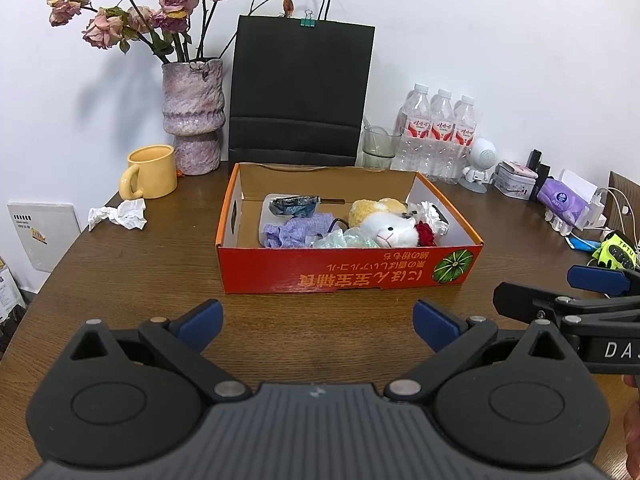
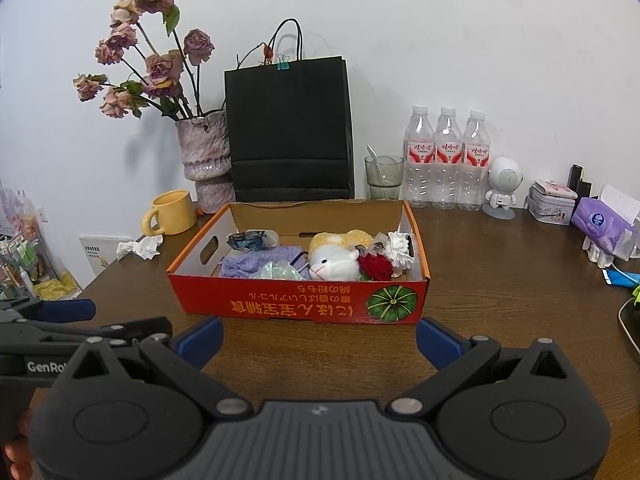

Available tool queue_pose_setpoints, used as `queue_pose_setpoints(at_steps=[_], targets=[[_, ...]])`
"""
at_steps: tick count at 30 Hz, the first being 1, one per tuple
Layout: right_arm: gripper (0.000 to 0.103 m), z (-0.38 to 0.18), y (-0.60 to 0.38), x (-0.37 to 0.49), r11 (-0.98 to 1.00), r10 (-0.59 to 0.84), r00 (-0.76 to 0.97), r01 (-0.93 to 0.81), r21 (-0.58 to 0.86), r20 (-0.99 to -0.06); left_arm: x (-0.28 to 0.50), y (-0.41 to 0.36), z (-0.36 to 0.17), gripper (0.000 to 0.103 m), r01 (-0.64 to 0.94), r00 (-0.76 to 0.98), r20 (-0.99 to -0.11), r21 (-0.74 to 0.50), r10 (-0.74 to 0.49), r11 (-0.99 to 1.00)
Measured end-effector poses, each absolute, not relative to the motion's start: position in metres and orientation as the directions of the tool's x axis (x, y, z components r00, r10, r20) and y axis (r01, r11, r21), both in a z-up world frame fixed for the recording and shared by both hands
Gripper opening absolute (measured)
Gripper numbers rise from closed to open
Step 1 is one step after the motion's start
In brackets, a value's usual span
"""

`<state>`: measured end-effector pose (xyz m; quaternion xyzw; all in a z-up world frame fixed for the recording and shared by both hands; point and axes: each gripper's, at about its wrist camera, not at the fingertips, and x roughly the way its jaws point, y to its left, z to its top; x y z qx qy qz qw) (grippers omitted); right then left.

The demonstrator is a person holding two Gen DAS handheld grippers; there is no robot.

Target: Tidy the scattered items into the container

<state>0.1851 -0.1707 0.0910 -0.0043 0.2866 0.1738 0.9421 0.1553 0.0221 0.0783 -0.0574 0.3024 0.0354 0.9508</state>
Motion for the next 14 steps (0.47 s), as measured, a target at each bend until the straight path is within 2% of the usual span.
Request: queue_pose_setpoints(at_steps=[14], targets=[[0.103, 0.086, -0.1738, 0.1843, 0.941, 0.322, 0.774, -0.325, 0.094, -0.545, 0.1538, 0.0218, 0.0775, 0.103, -0.098, 0.819, -0.573, -0.091, 0.028, 0.991]])
